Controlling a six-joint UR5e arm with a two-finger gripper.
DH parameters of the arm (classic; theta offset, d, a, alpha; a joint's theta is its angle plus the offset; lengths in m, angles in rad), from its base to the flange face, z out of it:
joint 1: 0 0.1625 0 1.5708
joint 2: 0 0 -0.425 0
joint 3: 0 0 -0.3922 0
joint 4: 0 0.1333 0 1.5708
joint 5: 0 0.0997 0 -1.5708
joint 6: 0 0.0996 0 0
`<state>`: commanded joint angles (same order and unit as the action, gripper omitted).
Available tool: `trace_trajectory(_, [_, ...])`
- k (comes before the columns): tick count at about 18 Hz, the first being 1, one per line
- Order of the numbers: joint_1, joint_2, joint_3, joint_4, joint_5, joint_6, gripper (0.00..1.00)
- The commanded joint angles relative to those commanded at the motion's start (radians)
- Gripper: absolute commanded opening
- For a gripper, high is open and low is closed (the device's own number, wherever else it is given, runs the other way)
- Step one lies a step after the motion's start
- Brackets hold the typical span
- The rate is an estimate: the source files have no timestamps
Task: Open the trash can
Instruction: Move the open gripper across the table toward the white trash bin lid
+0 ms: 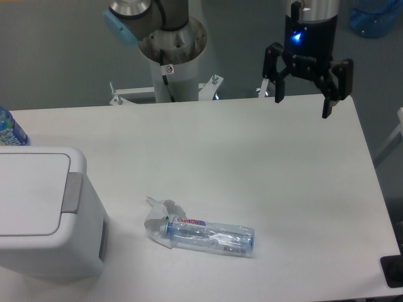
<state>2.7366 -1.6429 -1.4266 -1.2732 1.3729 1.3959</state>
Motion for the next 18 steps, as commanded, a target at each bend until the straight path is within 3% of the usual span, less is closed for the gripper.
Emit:
trace_trajectory(5, [-0.006,0.006,0.0,0.002,-0.003,-0.024,1.0])
trace_trajectory(13, [-0.086,-0.006,0.0,0.093,-0.018,-0.285,1.0])
trace_trajectory(18, [-0.132,-0.017,-0.002,0.11,-0.017,-0.391,1.0])
